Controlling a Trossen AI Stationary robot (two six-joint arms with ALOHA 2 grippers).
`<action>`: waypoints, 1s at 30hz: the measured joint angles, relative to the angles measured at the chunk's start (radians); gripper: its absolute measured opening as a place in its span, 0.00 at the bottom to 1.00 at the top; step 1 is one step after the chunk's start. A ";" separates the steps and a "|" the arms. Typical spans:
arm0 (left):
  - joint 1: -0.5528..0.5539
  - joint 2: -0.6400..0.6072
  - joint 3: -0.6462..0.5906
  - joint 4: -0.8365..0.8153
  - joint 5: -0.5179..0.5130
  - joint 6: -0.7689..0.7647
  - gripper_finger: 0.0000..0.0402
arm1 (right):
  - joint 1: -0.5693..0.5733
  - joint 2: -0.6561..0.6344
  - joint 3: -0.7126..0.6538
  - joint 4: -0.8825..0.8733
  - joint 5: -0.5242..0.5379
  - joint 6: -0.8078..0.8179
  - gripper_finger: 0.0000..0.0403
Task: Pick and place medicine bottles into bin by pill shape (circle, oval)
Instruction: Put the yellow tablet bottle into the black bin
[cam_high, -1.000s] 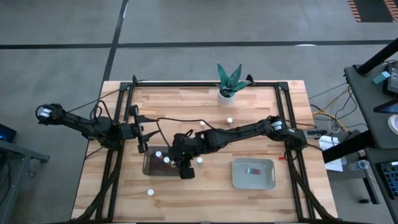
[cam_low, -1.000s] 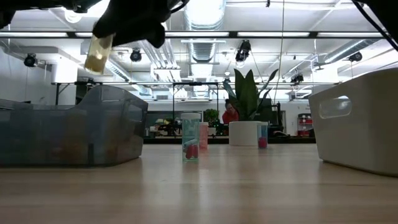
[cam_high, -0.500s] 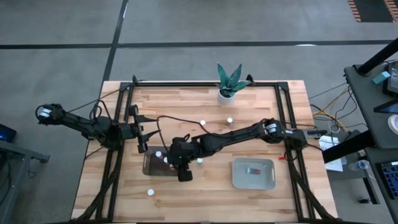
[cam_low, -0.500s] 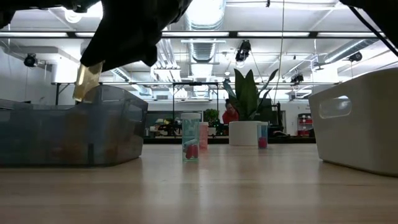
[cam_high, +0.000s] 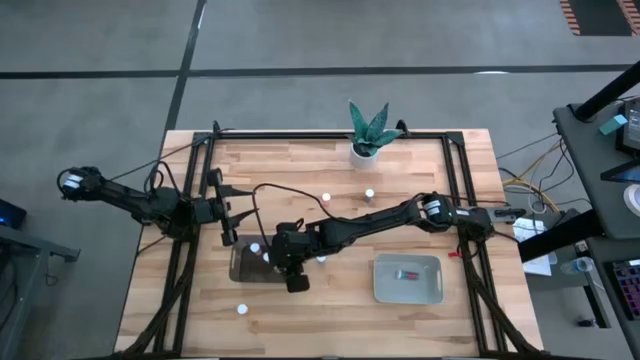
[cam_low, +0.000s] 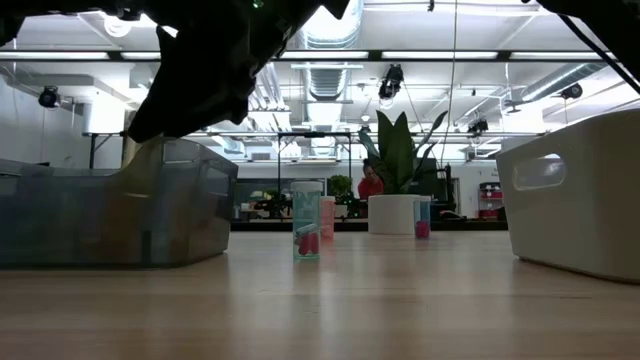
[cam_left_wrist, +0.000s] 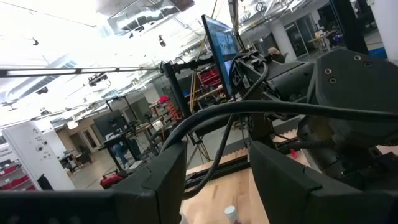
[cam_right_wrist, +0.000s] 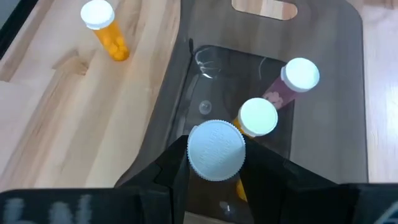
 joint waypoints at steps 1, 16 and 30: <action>0.000 0.002 0.000 0.000 0.000 0.000 0.40 | 0.000 0.004 0.000 0.003 0.000 0.000 0.29; 0.000 0.000 0.000 0.000 -0.004 0.000 0.40 | 0.000 0.061 -0.004 0.001 0.000 -0.017 0.29; 0.000 0.000 0.000 0.000 -0.001 0.000 0.40 | 0.000 0.060 0.014 -0.005 0.000 -0.020 0.43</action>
